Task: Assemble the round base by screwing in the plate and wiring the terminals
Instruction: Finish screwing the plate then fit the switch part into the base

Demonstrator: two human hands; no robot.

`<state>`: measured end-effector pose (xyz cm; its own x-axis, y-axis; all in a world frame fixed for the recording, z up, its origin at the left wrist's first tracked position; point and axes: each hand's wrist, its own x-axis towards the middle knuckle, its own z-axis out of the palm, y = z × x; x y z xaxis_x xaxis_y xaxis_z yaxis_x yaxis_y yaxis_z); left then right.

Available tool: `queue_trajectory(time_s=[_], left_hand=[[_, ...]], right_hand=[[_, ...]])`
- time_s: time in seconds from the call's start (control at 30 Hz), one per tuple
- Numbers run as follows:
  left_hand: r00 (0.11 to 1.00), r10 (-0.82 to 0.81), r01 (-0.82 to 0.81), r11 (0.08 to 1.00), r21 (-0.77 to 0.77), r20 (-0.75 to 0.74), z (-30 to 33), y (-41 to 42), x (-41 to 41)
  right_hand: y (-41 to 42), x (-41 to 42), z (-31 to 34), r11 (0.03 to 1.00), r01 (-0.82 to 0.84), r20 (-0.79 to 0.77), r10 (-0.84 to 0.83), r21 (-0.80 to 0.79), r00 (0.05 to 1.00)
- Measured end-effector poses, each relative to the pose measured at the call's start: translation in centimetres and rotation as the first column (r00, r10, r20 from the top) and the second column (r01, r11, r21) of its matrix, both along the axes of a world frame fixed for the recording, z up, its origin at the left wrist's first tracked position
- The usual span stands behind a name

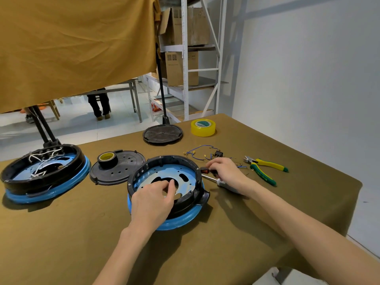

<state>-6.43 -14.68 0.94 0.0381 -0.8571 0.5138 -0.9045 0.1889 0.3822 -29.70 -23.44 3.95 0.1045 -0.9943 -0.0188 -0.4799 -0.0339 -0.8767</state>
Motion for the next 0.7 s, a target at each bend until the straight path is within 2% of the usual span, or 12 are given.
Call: queue_trajectory(time_s=[0.13,0.23,0.33,0.4,0.47,0.53,0.57,0.63,0.7], left_hand=[[1.000,-0.028,0.027,0.999,0.028,0.015,0.2,0.3,-0.2],[0.985,-0.169,0.168,0.985,0.034,0.018,0.2,1.0,0.9],[0.967,-0.255,0.255,0.966,0.030,0.013,0.7,1.5,2.3],[0.970,-0.237,0.239,0.971,-0.021,0.048,1.3,1.9,3.2],[0.974,-0.219,0.222,0.973,-0.057,0.059,1.5,2.2,3.6],[0.970,-0.245,0.244,0.969,-0.038,-0.008,1.5,2.6,3.1],[0.955,-0.279,0.279,0.960,-0.019,-0.099,1.5,2.9,2.5],[0.898,-0.334,0.353,0.936,0.013,-0.287,1.8,3.3,1.0],[0.865,-0.363,0.393,0.920,0.018,-0.347,1.9,3.4,-0.3]], right_hand=[[3.7,1.8,0.6,0.996,-0.089,0.196,0.084,0.013,0.977],[5.3,2.3,0.8,0.999,-0.048,0.222,0.045,0.007,0.974],[6.3,2.5,1.1,0.996,-0.047,0.280,0.026,0.071,0.960],[6.9,2.5,1.3,0.986,-0.083,0.384,0.022,0.144,0.923],[7.4,2.5,1.7,0.959,-0.163,0.546,0.009,0.234,0.838],[7.8,2.5,1.9,0.930,-0.224,0.653,-0.022,0.291,0.757],[8.0,2.6,2.0,0.925,-0.235,0.676,-0.031,0.299,0.737],[8.2,2.6,1.9,0.927,-0.240,0.696,-0.032,0.289,0.717],[8.5,2.6,1.7,0.936,-0.238,0.692,-0.009,0.260,0.722]])
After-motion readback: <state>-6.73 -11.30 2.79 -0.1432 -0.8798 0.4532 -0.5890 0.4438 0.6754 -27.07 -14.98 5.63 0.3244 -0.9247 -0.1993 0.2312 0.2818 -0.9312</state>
